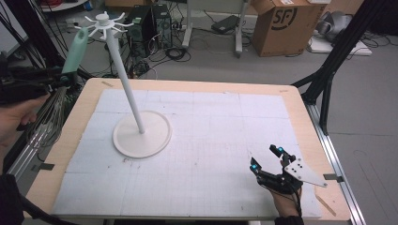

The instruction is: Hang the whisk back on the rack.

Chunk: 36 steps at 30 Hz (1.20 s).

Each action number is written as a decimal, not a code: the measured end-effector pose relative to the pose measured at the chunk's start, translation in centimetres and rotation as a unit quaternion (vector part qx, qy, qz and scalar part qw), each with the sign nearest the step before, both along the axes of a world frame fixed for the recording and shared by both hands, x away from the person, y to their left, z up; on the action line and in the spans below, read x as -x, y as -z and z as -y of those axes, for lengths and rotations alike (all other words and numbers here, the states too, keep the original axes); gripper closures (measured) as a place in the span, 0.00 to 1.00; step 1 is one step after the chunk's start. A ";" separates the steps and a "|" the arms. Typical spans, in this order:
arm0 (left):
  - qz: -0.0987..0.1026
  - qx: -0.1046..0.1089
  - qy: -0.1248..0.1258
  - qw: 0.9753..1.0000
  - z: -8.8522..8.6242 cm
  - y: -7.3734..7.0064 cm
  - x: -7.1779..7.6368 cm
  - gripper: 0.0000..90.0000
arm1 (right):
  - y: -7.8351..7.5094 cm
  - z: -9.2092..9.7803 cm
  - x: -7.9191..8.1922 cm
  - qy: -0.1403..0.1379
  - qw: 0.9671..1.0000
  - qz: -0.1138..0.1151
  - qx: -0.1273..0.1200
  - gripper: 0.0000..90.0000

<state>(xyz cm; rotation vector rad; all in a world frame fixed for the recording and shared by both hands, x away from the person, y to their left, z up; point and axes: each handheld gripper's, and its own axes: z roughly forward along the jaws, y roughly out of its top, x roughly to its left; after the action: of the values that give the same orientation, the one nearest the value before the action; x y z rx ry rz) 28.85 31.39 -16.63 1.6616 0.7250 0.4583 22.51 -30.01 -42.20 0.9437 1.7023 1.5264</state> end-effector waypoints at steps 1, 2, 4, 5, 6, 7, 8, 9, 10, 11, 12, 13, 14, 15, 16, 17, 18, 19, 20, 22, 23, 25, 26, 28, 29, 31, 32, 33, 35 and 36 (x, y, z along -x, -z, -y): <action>-0.001 -0.001 -0.001 1.000 0.0 0.0 -0.3 0.77 | 0.0 -0.1 0.0 -0.001 1.000 -0.002 -0.001 0.18; -0.003 0.000 -0.002 1.000 0.0 0.1 -0.3 0.77 | 0.0 -0.1 0.0 -0.001 1.000 -0.001 0.001 0.18; -0.004 0.001 -0.002 1.000 0.0 0.1 -0.4 0.77 | 0.0 -0.1 0.0 -0.001 1.000 0.000 0.004 0.18; -0.005 -0.001 -0.003 1.000 0.0 0.2 -0.5 0.77 | 0.0 -0.1 0.0 -0.001 1.000 0.000 0.002 0.18; -0.006 0.000 -0.004 1.000 0.0 0.3 -0.6 0.77 | 0.0 -0.1 0.0 -0.002 1.000 0.000 0.004 0.18; -0.008 0.002 -0.003 1.000 -0.1 0.4 -0.6 0.77 | 0.0 -0.1 0.0 -0.002 1.000 0.000 0.004 0.18; -0.009 0.004 -0.006 1.000 0.0 0.8 -0.8 0.77 | 0.0 -0.1 0.0 -0.002 1.000 0.000 0.003 0.18; -0.009 0.004 -0.006 1.000 0.0 0.8 -0.8 0.77 | 0.0 -0.1 0.0 -0.002 1.000 0.000 0.004 0.18; -0.011 0.007 -0.004 1.000 0.0 0.9 -1.0 0.77 | 0.0 -0.1 0.0 -0.002 1.000 0.000 0.004 0.18; -0.012 0.010 -0.001 1.000 0.0 1.1 -1.1 0.77 | 0.0 -0.2 0.0 -0.003 1.000 0.000 0.006 0.18; -0.012 0.011 -0.001 1.000 0.2 1.2 -1.3 0.77 | 0.0 -0.2 0.0 -0.004 1.000 0.001 0.007 0.18; -0.012 0.011 -0.001 1.000 0.2 1.2 -1.3 0.77 | 0.0 -0.2 0.0 -0.004 1.000 0.000 0.006 0.18; -0.011 0.010 0.000 1.000 0.3 1.3 -1.4 0.77 | 0.0 -0.2 0.0 -0.004 1.000 0.000 0.007 0.18; -0.012 0.011 0.000 1.000 0.4 1.4 -1.5 0.77 | 0.0 -0.2 0.0 -0.004 1.000 0.000 0.007 0.18; -0.012 0.012 0.001 1.000 0.5 1.5 -1.7 0.77 | 0.0 -0.2 0.0 -0.004 1.000 0.000 0.007 0.18; -0.010 0.013 0.002 1.000 0.6 1.7 -1.8 0.77 | 0.0 -0.2 0.0 -0.004 1.000 0.000 0.007 0.18; -0.006 0.014 0.003 1.000 0.7 1.8 -2.0 0.77 | 0.0 -0.2 0.0 -0.004 1.000 0.000 0.006 0.18; -0.004 0.014 0.007 1.000 0.8 2.0 -2.2 0.77 | 0.0 -0.2 0.0 -0.004 1.000 0.001 0.007 0.18; -0.005 0.016 0.009 1.000 1.0 2.2 -2.3 0.77 | 0.0 -0.2 0.0 -0.003 1.000 0.000 0.006 0.18; -0.003 0.018 0.014 1.000 1.3 2.4 -2.6 0.77 | 0.0 -0.2 0.0 -0.003 1.000 -0.001 0.006 0.18; -0.001 0.018 0.016 1.000 1.5 2.6 -2.7 0.77 | 0.0 -0.2 0.0 -0.003 1.000 -0.001 0.005 0.18; 0.000 0.019 0.017 1.000 1.8 2.7 -2.8 0.77 | 0.0 -0.1 0.0 -0.002 1.000 -0.001 0.005 0.18; 0.001 0.019 0.019 1.000 1.9 2.8 -2.9 0.77 | 0.0 -0.1 0.0 -0.002 1.000 0.000 0.005 0.18; 0.001 0.022 0.019 1.000 2.1 3.0 -3.0 0.77 | 0.0 0.0 0.0 -0.002 1.000 0.001 0.005 0.18; 0.002 0.022 0.019 1.000 2.2 3.1 -3.1 0.77 | 0.0 0.0 0.0 -0.002 1.000 0.000 0.006 0.18; 0.005 0.019 0.019 1.000 2.4 3.2 -3.1 0.77 | 0.0 0.0 0.0 -0.003 1.000 0.001 0.007 0.18; 0.008 0.019 0.020 1.000 2.5 3.4 -3.1 0.77 | 0.0 -0.1 0.1 -0.002 1.000 0.000 0.005 0.18; 0.009 0.020 0.019 1.000 2.6 3.5 -3.2 0.77 | 0.0 0.0 0.0 -0.002 1.000 0.001 0.005 0.18; 0.012 0.021 0.020 1.000 2.8 3.7 -3.2 0.77 | 0.0 0.0 0.0 -0.001 1.000 0.004 0.005 0.18; 0.014 0.021 0.018 1.000 2.8 3.8 -3.2 0.77 | 0.0 0.0 0.0 -0.001 1.000 0.004 0.005 0.18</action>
<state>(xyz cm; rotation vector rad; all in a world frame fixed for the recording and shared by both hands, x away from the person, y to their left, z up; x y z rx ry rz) 32.06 28.55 -20.41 1.6237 0.6779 0.4366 22.48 -30.00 -42.18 0.9305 1.7047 1.5208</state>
